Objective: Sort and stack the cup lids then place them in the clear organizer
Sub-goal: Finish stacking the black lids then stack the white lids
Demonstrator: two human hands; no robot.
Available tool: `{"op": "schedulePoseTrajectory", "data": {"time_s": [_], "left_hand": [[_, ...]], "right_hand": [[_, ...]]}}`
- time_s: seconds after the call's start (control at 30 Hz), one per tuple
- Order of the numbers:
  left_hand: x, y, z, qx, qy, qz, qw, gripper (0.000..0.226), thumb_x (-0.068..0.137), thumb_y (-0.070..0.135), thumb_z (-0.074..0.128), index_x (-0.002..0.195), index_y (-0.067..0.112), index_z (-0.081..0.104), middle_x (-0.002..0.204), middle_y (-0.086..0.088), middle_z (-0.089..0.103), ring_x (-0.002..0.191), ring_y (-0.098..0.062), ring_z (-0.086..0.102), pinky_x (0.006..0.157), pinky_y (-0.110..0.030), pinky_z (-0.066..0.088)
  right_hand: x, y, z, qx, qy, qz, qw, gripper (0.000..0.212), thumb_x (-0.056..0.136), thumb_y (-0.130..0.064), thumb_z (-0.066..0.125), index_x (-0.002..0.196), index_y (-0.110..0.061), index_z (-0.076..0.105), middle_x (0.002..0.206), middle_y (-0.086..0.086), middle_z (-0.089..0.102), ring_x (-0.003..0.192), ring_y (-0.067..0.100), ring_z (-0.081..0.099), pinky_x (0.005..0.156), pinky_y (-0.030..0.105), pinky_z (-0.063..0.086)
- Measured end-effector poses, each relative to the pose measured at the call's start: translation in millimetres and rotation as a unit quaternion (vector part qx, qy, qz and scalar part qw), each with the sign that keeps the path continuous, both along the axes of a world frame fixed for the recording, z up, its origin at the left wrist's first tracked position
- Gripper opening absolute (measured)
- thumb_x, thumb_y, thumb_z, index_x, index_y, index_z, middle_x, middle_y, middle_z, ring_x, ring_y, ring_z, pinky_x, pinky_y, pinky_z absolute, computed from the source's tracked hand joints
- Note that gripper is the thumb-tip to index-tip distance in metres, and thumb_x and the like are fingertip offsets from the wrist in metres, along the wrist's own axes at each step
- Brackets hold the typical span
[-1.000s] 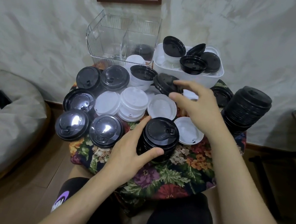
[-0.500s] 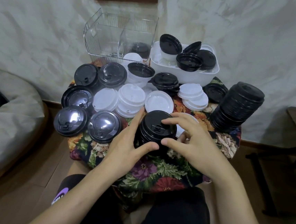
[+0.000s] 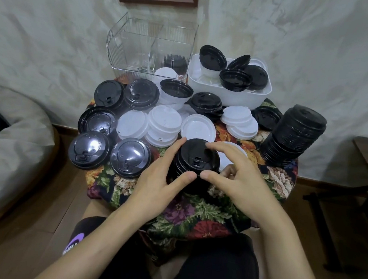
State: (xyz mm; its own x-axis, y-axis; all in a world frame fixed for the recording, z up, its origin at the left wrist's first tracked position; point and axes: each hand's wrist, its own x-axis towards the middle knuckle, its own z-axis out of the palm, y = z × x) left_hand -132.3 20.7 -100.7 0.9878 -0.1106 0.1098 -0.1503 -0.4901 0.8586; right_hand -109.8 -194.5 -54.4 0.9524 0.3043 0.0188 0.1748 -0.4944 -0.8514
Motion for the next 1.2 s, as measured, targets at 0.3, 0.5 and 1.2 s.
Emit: {"op": "schedulePoseTrajectory", "data": {"time_s": [0.3, 0.5, 1.2], "left_hand": [[0, 1, 1, 0.012, 0.002, -0.007, 1.000, 0.084, 0.087, 0.077, 0.058, 0.157, 0.058, 0.016, 0.153, 0.026, 0.047, 0.140, 0.004, 0.043, 0.116, -0.036, 0.040], [0, 0, 2, 0.015, -0.003, -0.008, 1.000, 0.092, 0.086, 0.072, 0.067, 0.158, 0.058, 0.012, 0.158, 0.027, 0.042, 0.146, 0.002, 0.038, 0.119, -0.041, 0.037], [2, 1, -1, 0.006, 0.003, -0.018, 1.000, 0.102, 0.082, 0.068, 0.073, 0.156, 0.064, 0.003, 0.134, 0.055, 0.040, 0.133, 0.023, 0.036, 0.104, -0.006, 0.030]], "right_hand": [[3, 1, -2, -0.004, 0.007, -0.005, 1.000, 0.064, 0.086, -0.045, 0.080, 0.144, -0.048, 0.053, 0.145, -0.039, 0.043, 0.071, 0.009, 0.062, 0.078, 0.026, 0.048], [4, -2, -2, 0.057, 0.010, -0.041, 0.997, 0.059, 0.085, -0.042, 0.083, 0.138, -0.048, 0.059, 0.104, -0.019, 0.069, 0.066, 0.014, 0.054, 0.067, 0.024, 0.046], [8, -6, 2, -0.003, 0.017, 0.013, 1.000, 0.062, 0.084, -0.040, 0.084, 0.139, -0.052, 0.059, 0.149, -0.040, 0.045, 0.066, 0.009, 0.059, 0.078, 0.024, 0.050]]}}
